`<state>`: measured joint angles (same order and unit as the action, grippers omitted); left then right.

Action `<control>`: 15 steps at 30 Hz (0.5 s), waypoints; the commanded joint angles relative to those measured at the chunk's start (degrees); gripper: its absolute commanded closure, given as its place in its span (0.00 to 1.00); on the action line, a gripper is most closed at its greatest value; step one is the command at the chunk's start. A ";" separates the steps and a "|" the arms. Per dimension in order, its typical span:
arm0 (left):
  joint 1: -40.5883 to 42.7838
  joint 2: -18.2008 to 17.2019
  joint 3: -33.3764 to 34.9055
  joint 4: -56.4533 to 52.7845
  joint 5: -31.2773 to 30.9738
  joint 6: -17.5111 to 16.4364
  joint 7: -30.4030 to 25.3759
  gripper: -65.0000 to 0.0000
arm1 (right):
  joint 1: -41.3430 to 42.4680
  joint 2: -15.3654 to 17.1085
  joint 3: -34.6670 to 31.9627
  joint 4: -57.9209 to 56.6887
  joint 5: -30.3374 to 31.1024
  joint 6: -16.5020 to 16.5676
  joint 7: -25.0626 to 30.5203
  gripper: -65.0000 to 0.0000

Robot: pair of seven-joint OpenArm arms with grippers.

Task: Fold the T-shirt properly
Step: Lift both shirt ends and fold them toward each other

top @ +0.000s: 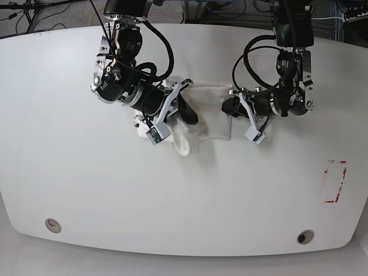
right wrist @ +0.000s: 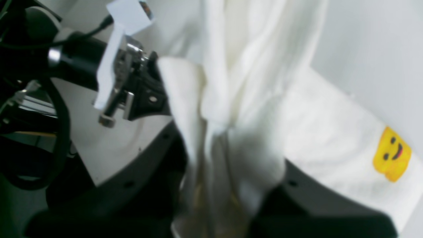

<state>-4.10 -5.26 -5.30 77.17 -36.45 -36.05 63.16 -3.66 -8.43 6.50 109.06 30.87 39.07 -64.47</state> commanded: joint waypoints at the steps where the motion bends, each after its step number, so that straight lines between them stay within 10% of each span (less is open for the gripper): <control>1: -0.43 -0.15 0.07 0.42 0.36 -0.12 0.45 0.84 | 0.98 -0.23 -1.27 0.88 1.96 0.18 3.06 0.94; 15: -0.34 -0.15 0.07 0.42 0.27 -0.39 0.54 0.84 | 1.24 -0.57 -5.05 -0.09 1.96 -3.77 7.19 0.93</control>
<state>-3.97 -5.26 -5.30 77.17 -36.62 -36.12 63.11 -3.38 -8.60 1.74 108.81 31.31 34.98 -59.02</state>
